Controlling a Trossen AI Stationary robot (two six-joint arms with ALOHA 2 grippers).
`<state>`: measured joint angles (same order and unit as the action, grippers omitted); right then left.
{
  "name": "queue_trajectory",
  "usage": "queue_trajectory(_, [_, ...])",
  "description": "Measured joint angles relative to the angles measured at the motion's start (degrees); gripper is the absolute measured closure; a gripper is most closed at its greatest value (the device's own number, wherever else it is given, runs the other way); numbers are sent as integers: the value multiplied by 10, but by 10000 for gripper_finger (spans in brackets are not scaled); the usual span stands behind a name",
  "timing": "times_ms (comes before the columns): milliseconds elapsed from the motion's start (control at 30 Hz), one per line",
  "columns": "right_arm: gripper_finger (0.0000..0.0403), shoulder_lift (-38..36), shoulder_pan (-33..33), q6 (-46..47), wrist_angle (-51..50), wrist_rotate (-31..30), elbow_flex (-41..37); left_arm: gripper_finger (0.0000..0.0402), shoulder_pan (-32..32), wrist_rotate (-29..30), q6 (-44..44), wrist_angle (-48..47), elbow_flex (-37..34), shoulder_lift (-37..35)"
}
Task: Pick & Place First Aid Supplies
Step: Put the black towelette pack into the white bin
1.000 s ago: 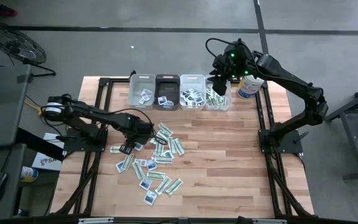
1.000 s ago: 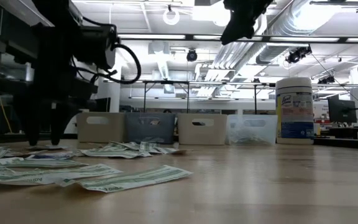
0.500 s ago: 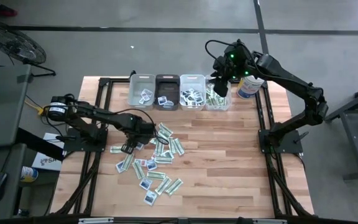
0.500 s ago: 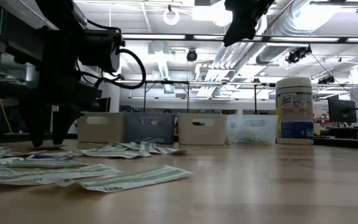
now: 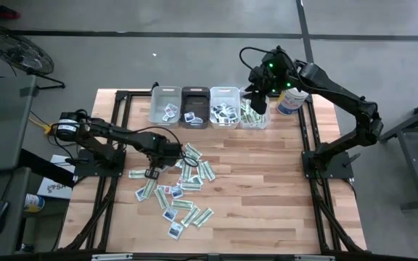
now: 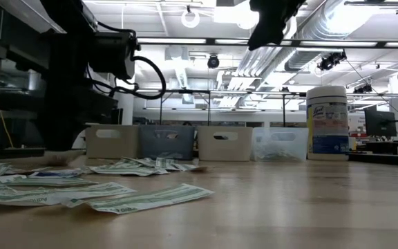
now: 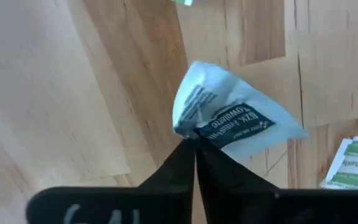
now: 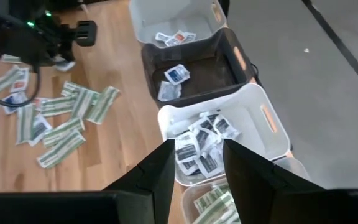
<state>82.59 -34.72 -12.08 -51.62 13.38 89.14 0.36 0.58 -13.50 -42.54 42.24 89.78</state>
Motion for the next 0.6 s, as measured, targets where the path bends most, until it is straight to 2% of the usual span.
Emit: queue_trajectory(600, [274, 0, 0, 0, 0, 22, 0, 396, 0, 2, 53, -41, 41, 4])
